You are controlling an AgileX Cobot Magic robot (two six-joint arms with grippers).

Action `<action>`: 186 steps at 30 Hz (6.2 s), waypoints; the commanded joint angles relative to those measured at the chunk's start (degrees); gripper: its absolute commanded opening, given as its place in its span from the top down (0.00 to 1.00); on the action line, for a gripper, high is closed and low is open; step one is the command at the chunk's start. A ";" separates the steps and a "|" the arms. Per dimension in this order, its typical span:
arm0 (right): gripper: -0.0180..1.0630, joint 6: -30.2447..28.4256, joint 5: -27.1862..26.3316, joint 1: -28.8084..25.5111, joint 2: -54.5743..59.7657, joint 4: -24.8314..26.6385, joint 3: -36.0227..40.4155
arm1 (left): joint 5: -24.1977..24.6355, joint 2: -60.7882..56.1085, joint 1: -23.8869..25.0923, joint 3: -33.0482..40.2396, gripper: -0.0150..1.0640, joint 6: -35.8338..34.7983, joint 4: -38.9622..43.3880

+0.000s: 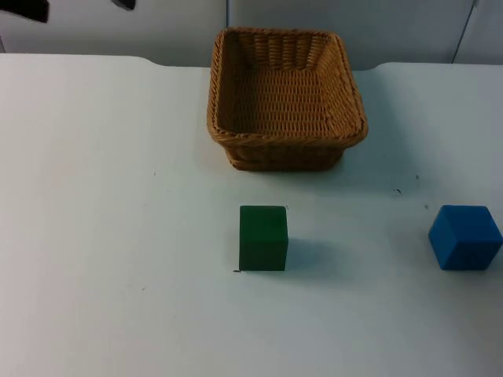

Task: Pick up the basket with the left hand and place the blue cube into the basket with the right hand.

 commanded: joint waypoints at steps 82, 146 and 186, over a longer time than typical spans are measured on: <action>0.11 -0.53 -2.60 0.78 3.75 1.40 -0.30 | 12.29 43.51 -6.62 -52.18 0.99 -26.80 -6.46; 0.11 12.11 -2.22 9.86 5.01 -5.46 -0.30 | -5.35 -14.98 7.34 31.86 0.99 2.16 -18.12; 0.11 15.21 -19.96 14.53 36.54 -5.87 -6.49 | -6.68 -14.98 7.34 31.86 0.99 2.16 -17.99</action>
